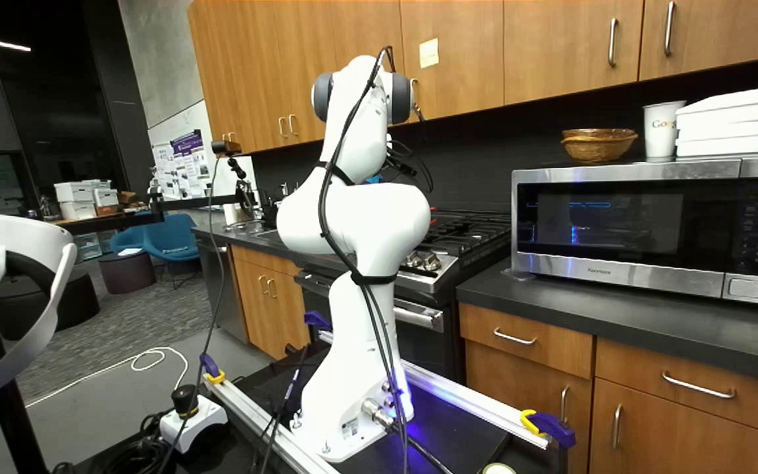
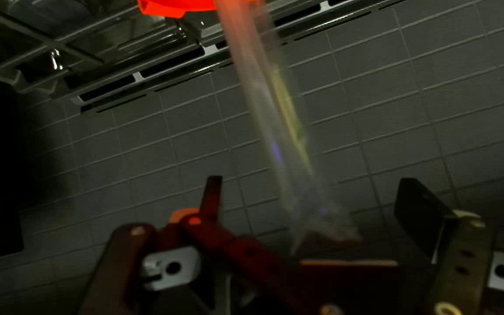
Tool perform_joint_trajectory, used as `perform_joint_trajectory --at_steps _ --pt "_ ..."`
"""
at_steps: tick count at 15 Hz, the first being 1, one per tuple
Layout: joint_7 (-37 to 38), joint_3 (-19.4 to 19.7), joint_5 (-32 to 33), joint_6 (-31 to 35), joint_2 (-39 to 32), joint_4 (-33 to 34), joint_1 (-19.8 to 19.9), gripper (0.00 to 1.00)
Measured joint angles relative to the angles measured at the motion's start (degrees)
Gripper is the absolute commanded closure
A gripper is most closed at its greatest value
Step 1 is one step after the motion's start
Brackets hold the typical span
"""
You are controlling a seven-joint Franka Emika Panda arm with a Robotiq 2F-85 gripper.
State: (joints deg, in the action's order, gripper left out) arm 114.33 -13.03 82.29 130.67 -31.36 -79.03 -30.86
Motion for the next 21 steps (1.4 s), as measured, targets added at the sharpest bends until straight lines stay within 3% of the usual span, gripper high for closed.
perform_joint_trajectory --at_steps 16,21 --pt "2.51 0.0 3.21 0.0 0.39 1.18 -0.1 0.0" --pt "8.34 0.09 11.22 -0.16 1.99 1.07 -0.78 0.0"
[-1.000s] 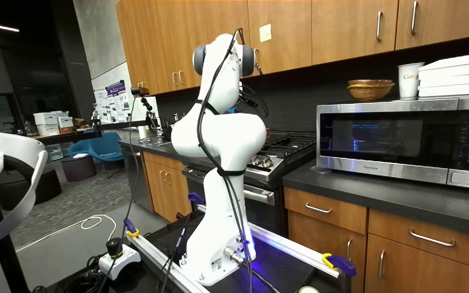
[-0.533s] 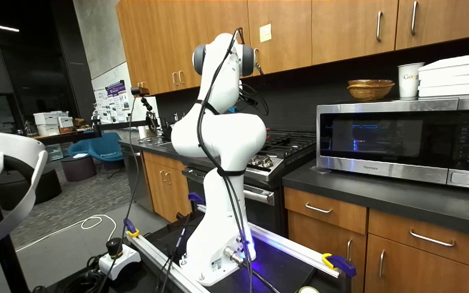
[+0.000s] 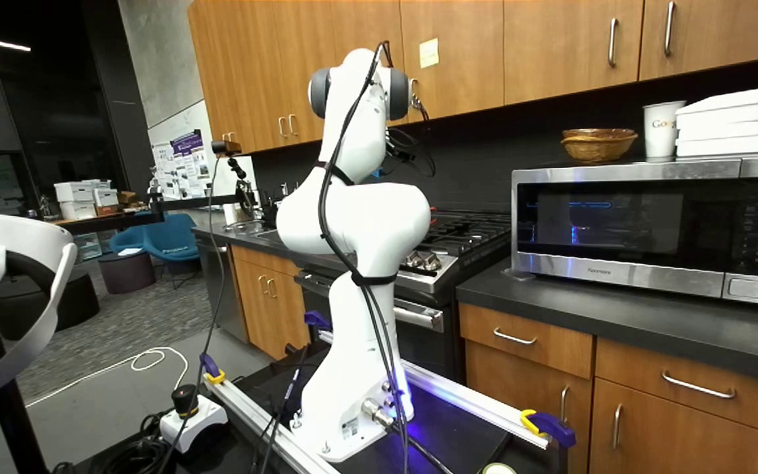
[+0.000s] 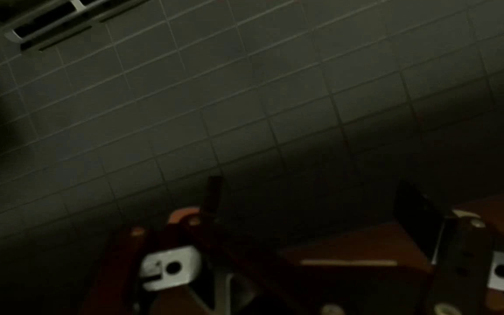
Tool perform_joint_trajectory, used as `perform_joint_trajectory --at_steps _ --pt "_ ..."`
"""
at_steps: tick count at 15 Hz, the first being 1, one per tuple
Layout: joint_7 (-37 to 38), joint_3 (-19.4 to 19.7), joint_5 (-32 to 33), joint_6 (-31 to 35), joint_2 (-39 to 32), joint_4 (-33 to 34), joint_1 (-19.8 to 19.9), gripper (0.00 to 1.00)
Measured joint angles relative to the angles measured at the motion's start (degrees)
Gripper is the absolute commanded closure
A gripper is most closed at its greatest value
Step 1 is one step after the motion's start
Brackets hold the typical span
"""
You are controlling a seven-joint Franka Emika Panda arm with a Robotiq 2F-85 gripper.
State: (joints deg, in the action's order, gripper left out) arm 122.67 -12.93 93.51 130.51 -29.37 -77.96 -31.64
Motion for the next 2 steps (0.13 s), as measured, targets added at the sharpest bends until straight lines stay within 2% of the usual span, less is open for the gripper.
perform_joint_trajectory --at_steps 2 --pt "1.33 -0.02 1.99 0.02 1.0 -0.32 -0.31 0.0"
